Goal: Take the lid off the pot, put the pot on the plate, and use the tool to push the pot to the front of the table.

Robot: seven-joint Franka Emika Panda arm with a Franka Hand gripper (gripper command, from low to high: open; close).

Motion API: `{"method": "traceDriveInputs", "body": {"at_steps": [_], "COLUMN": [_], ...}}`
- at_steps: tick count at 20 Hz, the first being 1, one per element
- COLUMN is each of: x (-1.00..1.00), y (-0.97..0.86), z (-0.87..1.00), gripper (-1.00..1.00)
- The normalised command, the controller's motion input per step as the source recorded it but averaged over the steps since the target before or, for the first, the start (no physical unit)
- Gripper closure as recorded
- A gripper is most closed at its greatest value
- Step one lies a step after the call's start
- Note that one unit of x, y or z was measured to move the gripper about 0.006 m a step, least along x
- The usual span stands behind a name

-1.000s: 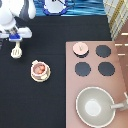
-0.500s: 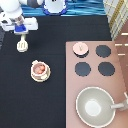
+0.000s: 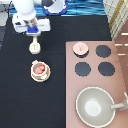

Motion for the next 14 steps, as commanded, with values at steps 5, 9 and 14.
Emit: {"method": "traceDriveInputs", "body": {"at_steps": [5, 9, 14], "x": [-0.5, 0.51, 0.96], "y": [-0.02, -0.5, -0.25], "z": [-0.51, -0.18, -0.08], "gripper": [1.0, 1.0, 1.0]}}
